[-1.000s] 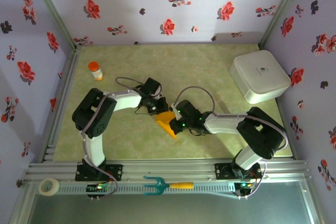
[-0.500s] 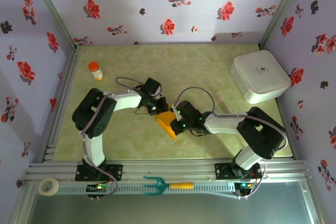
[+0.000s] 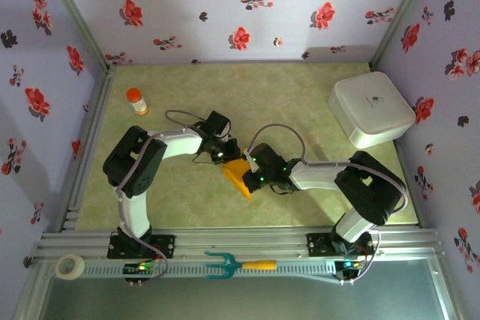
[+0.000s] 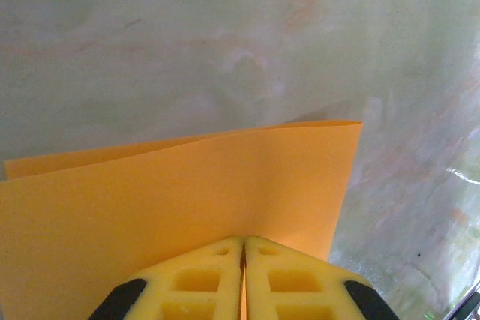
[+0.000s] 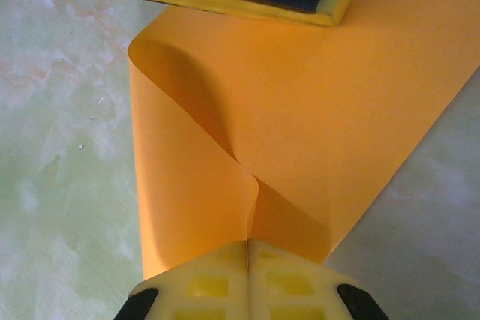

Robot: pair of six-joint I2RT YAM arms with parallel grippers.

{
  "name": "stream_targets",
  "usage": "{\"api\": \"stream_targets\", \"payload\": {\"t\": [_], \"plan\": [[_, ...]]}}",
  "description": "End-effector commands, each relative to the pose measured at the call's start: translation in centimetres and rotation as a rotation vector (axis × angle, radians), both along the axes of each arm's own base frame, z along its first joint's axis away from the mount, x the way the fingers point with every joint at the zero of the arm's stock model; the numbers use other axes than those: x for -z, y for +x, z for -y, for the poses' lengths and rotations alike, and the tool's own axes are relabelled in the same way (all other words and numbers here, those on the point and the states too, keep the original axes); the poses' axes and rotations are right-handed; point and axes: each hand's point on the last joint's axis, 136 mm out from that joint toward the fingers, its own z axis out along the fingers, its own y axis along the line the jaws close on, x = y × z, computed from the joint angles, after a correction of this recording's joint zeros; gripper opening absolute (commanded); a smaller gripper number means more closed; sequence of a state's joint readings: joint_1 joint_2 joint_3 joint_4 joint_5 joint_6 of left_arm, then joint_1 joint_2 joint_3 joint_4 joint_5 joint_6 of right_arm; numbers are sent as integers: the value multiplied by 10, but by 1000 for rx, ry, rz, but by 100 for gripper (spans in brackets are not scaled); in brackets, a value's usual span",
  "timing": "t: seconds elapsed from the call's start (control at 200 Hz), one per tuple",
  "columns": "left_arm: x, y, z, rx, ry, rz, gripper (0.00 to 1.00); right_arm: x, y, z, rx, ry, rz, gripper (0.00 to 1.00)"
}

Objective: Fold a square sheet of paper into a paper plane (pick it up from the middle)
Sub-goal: Third fold the triangle at the center of the table.

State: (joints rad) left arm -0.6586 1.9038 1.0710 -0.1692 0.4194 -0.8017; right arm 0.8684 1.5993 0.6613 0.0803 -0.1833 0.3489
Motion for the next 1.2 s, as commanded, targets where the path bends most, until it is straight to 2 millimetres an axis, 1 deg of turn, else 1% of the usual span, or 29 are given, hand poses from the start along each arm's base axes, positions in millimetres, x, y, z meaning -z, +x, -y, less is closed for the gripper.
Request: {"api": "stream_targets", "payload": {"t": [0.0,0.125,0.215,0.335,0.44,0.53,0.63,0.72,0.845,0.965,1.105,1.2], "plan": [[7,-9,-5,9,40,-18,11,6,6,5,31,-34,-4,3],[0,-4,-4,13,44,1,11,6,5,7,32,-39,0,3],[-11,2,-1,20,40,26,14,7,5,6,33,-36,-3,3],[-30,15,-4,-2,43,75,18,8,6,6,35,-30,-3,3],[-53,25,-14,-49,57,146,23,8,5,6,35,-30,-4,3],[-67,28,-25,-91,61,184,26,9,5,5,39,-24,-2,3],[-79,21,-39,-133,54,223,24,8,8,4,48,-13,2,3],[-83,10,-44,-163,-3,235,18,8,10,4,53,-18,6,3],[-85,-8,-39,-176,-139,217,11,7,15,5,67,-23,15,3],[-88,-25,-25,-164,-258,199,6,7,17,6,69,-25,16,3],[-77,-41,-13,-172,-338,161,0,8,19,7,75,-31,15,3],[-66,-49,-11,-192,-378,120,0,8,19,8,77,-32,13,3]]}}
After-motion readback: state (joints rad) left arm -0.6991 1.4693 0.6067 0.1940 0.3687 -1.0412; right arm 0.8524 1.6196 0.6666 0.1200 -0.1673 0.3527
